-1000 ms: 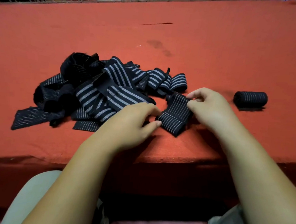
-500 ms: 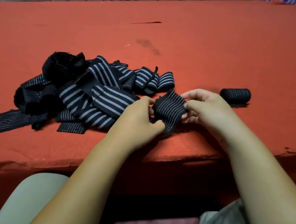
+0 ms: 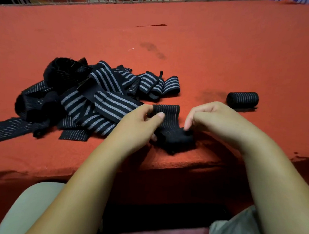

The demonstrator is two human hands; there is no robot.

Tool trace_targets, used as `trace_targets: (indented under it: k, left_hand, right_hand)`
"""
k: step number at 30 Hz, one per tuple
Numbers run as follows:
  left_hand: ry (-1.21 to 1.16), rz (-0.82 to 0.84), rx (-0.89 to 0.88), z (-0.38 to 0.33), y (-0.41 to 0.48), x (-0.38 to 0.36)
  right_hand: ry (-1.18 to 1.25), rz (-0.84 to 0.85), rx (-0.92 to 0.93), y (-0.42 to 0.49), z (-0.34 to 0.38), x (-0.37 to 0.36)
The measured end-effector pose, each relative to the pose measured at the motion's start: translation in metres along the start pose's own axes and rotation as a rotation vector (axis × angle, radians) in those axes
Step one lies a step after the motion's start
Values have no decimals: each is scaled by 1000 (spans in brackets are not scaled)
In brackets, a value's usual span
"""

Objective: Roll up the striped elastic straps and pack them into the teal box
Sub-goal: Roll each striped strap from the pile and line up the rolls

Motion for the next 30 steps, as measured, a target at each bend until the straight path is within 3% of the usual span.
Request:
trace_targets:
  k: [4, 8, 13, 19, 24, 30]
  left_hand:
    - [-169, 21, -22, 1, 1, -3]
    - [-166, 46, -117, -11, -1, 5]
    - [-128, 146, -235, -23, -10, 6]
    - [-91, 176, -311, -26, -14, 7]
    - [-137, 172, -330, -25, -14, 6]
    - [-199, 203, -297, -22, -12, 7]
  right_hand:
    - [158, 23, -138, 3, -8, -9]
    - [-18, -164, -161, 18, -24, -2]
    - [241, -110, -245, 25, -29, -11]
    - [242, -106, -359, 22, -34, -17]
    - [547, -10, -431, 16, -30, -21]
    - [776, -160, -419, 26, -34, -15]
Point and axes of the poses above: each hand's wrist, its own y-axis towards the middle knuckle, its own x-axis out of the back of the hand, z = x × y, the point moved 5 cm from there along y, towards the middle knuckle, and after that the axes turned 15 degrees about -z, right-handed, at the moved point
